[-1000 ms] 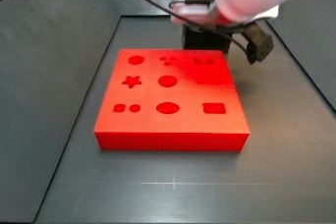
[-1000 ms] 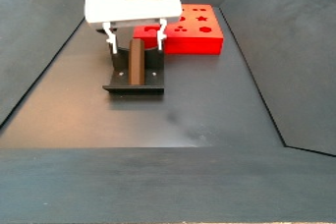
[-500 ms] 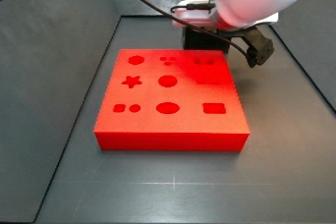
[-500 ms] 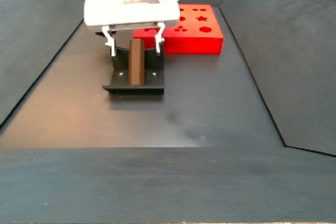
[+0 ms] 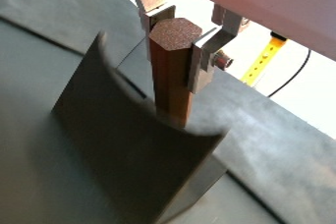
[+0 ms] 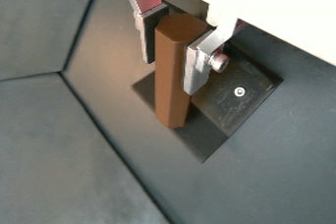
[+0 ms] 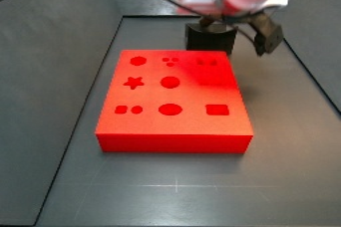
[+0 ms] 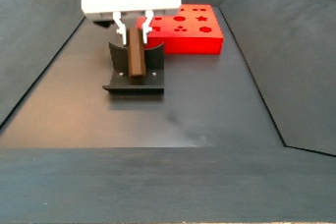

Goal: Pick up the hexagon object. Move up. Place the hexagon object on the fixture. Regrasp the hexagon object. Move to above the board. Insert the hexagon object.
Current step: Move to above the board.

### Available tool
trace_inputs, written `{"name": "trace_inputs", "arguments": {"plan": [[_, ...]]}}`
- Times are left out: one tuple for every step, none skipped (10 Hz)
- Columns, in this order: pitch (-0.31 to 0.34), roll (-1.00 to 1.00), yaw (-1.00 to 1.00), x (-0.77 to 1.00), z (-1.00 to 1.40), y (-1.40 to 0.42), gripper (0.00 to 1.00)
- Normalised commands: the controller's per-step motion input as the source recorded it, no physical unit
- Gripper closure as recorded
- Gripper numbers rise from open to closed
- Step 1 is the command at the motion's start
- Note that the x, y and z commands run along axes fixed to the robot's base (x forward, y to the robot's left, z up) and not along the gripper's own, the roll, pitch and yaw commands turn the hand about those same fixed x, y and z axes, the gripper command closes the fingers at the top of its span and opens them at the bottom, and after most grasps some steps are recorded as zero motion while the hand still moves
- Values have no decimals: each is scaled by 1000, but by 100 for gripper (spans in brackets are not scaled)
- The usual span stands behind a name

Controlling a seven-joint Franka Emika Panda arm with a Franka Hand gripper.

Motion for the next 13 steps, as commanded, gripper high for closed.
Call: {"name": "trace_inputs", "arguments": {"plan": [[-9, -80, -69, -62, 1000, -8, 100], [28, -71, -67, -63, 1000, -8, 100], [44, -65, -59, -63, 1000, -8, 100], [80, -57, -41, -62, 1000, -9, 100], [95, -54, -29, -62, 1000, -9, 100], [113, -49, -2, -60, 1000, -11, 100], [112, -48, 16, -59, 1000, -12, 100], [104, -48, 43, -59, 1000, -12, 100], [99, -50, 53, -59, 1000, -13, 100], [83, -48, 67, -54, 1000, -15, 100], [75, -48, 74, -50, 1000, -17, 100], [66, -43, 76, -34, 861, -19, 100], [62, -42, 74, -22, 740, -20, 100]]}}
